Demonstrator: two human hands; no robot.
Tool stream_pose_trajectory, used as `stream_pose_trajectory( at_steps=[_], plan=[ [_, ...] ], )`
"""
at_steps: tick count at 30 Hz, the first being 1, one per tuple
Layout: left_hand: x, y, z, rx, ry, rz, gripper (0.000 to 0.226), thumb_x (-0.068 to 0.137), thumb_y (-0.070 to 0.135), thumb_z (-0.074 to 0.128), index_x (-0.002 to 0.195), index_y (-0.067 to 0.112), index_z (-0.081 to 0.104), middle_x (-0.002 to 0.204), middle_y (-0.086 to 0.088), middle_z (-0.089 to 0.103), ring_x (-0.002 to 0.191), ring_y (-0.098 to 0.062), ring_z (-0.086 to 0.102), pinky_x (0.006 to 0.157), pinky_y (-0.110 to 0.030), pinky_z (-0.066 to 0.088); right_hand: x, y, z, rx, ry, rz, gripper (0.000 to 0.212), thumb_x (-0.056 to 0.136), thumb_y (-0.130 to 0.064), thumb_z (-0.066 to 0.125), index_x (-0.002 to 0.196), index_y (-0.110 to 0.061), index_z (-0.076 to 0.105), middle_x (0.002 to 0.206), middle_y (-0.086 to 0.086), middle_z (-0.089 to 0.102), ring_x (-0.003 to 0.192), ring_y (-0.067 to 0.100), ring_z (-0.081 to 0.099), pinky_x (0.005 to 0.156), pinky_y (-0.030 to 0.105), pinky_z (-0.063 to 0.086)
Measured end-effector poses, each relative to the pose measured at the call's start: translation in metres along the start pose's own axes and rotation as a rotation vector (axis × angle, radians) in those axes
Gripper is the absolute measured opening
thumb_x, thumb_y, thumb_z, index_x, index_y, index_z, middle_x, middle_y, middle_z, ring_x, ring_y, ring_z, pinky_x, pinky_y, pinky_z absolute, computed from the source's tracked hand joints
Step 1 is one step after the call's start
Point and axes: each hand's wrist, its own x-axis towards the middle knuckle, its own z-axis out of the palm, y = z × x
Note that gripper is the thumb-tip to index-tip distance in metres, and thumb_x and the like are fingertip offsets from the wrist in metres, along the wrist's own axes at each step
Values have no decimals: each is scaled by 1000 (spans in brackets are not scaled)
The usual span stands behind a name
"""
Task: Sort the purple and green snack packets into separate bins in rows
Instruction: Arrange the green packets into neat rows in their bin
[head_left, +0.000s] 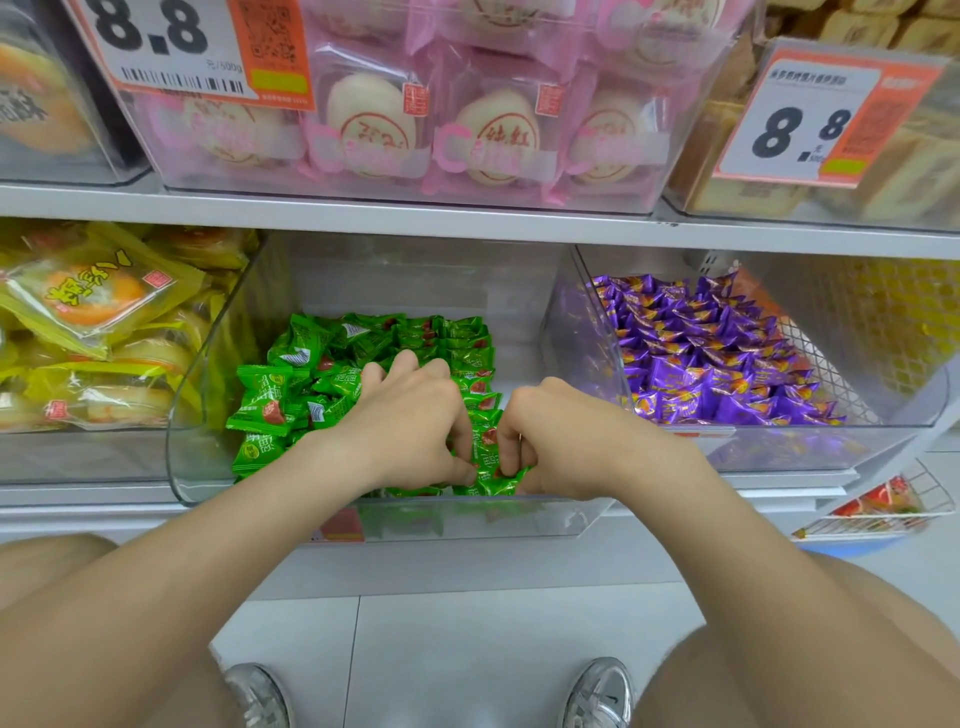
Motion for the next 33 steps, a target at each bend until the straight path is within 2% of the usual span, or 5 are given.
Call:
stream_pose_trajectory(
  at_steps=[15,18,21,24,33],
  plan=[
    [-10,-11,-10,-118,-55,-1,24,92,62,66,96,42,78,96,11,56,106,-21,46,92,-44,32,4,0,-3,55,-26,-30,7,79,-18,87,78,-20,80,60,-14,62,59,-5,58,69,30,59],
    [-19,-23,-20,-233,76,-29,22,96,50,62,88,36,76,87,15,68,94,-10,61,92,-42,49,5,2,-5,75,84,-14,8,85,-29,83,83,-23,79,73,-7,65,75,8,62,78,39,59],
    [-32,-46,-28,-77,257,-159,5,93,32,68,96,34,71,97,7,64,98,-20,63,88,-44,56,6,-3,-2,63,271,-63,13,97,-29,64,94,-25,77,87,-5,73,90,23,65,86,44,57],
    [-40,-69,-26,133,177,-323,34,89,30,75,121,24,63,119,-6,50,112,-32,52,94,-47,52,6,-12,0,82,373,-81,17,98,-33,56,100,-30,73,86,-9,75,87,20,68,83,45,58],
    [-42,-83,-20,141,141,-249,35,91,43,79,123,33,73,123,-4,50,114,-29,47,98,-42,50,10,-22,5,81,423,-67,15,92,-38,54,94,-34,69,77,-10,71,80,19,68,72,42,61]
  ],
)
